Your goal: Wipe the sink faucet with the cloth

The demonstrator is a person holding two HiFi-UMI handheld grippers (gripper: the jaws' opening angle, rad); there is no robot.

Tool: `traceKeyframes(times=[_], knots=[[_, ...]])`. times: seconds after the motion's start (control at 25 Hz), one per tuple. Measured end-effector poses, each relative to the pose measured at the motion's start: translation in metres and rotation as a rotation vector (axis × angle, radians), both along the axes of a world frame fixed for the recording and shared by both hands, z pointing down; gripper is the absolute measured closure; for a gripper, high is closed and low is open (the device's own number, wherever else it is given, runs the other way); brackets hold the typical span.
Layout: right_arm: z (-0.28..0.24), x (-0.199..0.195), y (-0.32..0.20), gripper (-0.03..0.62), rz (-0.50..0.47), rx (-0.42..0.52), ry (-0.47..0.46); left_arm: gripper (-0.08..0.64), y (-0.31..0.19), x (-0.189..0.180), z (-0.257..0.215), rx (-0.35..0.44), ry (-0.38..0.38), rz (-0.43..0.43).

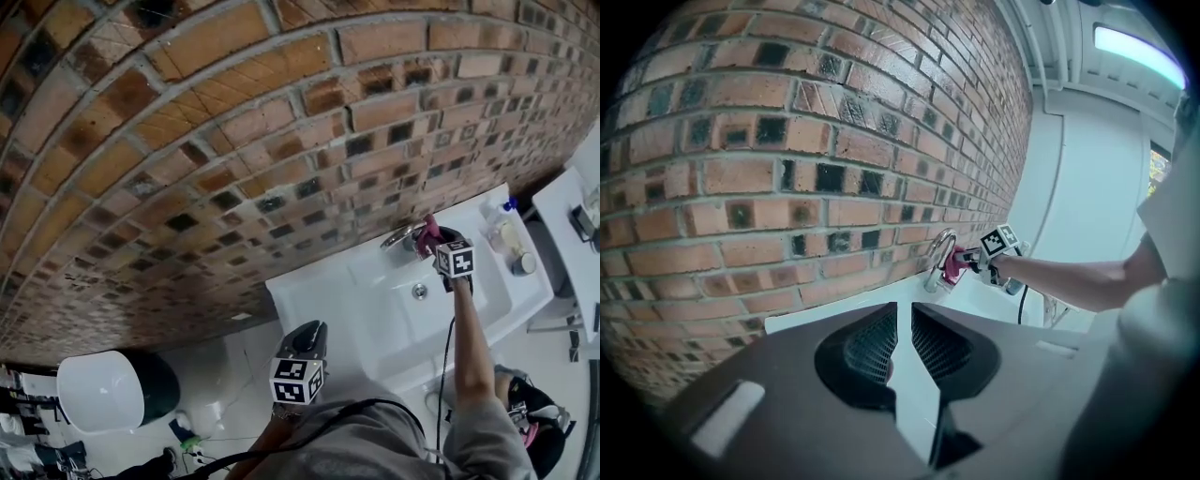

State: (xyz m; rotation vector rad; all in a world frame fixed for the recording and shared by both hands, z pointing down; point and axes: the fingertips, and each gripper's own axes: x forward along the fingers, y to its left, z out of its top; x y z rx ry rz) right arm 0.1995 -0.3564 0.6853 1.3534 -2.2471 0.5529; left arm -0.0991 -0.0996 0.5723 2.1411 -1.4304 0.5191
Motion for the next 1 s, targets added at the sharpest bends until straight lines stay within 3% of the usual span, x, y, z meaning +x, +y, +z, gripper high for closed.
traceKeyframes(times=[0.16,0.44,0.68,0.84,0.96,1.0], knots=[[-0.051,0.0,0.008,0.512,-0.043,0.135,-0.007,0.494,0.0,0.009,-0.003,0.01,0.011,0.02],[-0.117,-0.043,0.032,0.512,-0.128,0.363,0.171,0.494,0.001,0.015,-0.004,0.016,0.011,0.043],[-0.127,-0.088,0.059,0.512,-0.178,0.472,0.367,0.494,0.004,0.021,-0.011,0.029,0.017,0.055],[-0.105,-0.11,0.079,0.514,-0.223,0.458,0.384,0.494,0.016,0.025,-0.016,0.03,0.009,0.068],[-0.035,-0.143,0.101,0.515,-0.374,0.292,0.436,0.494,0.03,0.028,-0.017,0.014,-0.003,0.089],[-0.011,-0.153,0.11,0.515,-0.389,0.221,0.409,0.494,0.037,0.028,-0.017,0.005,-0.003,0.093]])
